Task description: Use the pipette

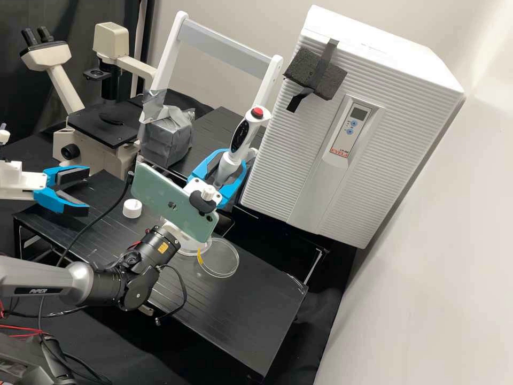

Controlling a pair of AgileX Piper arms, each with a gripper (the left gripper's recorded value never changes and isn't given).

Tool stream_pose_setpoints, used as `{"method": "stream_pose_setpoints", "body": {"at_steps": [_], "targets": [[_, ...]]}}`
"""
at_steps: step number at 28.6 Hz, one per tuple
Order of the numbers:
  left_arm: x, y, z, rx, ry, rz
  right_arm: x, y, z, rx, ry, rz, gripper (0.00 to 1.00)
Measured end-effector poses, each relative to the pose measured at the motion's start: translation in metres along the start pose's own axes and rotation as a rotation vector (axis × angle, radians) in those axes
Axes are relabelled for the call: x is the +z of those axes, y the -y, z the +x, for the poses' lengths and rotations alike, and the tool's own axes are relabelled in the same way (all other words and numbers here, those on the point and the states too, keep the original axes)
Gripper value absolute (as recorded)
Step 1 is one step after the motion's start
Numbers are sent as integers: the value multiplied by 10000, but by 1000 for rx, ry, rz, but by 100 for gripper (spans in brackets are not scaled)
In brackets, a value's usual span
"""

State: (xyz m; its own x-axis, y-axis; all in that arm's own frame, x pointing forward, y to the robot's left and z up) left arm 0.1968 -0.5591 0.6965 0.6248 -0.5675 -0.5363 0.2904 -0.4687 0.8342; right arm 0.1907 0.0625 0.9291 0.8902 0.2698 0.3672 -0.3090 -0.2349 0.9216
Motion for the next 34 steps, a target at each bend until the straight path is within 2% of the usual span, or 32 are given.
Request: {"method": "stream_pose_setpoints", "body": {"at_steps": [8, 11, 14, 17, 19, 22, 24, 26, 29, 32, 34], "targets": [[28, -29, -8, 11, 10, 4, 10, 3, 3, -1, 2, 2, 0], [1, -51, -8, 20, 0, 6, 6, 11, 5, -4, 0, 3, 0], [-48, -120, -4, 49, -22, 8, -1, 24, 8, -10, -4, 7, 0], [-77, -262, -3, 109, -40, 16, -17, 53, 13, -23, -13, 15, 0], [-103, -390, -21, 160, -55, 27, -53, 97, 32, -44, -31, 27, 0], [-134, -526, -35, 210, -68, 44, -122, 145, 50, -67, -64, 41, 0], [-177, -615, -51, 243, -85, 56, -188, 181, 81, -86, -96, 39, 0], [-202, -656, -63, 256, -97, 62, -242, 210, 120, -98, -114, 25, 0], [-237, -709, -76, 275, -111, 68, -424, 257, 338, -103, -96, 0, 0], [-261, -734, -77, 282, -120, 65, -686, 313, 715, -92, -84, -12, 0], [-270, -741, -79, 284, -123, 66, -872, 357, 940, -95, -92, -16, 0]]}}
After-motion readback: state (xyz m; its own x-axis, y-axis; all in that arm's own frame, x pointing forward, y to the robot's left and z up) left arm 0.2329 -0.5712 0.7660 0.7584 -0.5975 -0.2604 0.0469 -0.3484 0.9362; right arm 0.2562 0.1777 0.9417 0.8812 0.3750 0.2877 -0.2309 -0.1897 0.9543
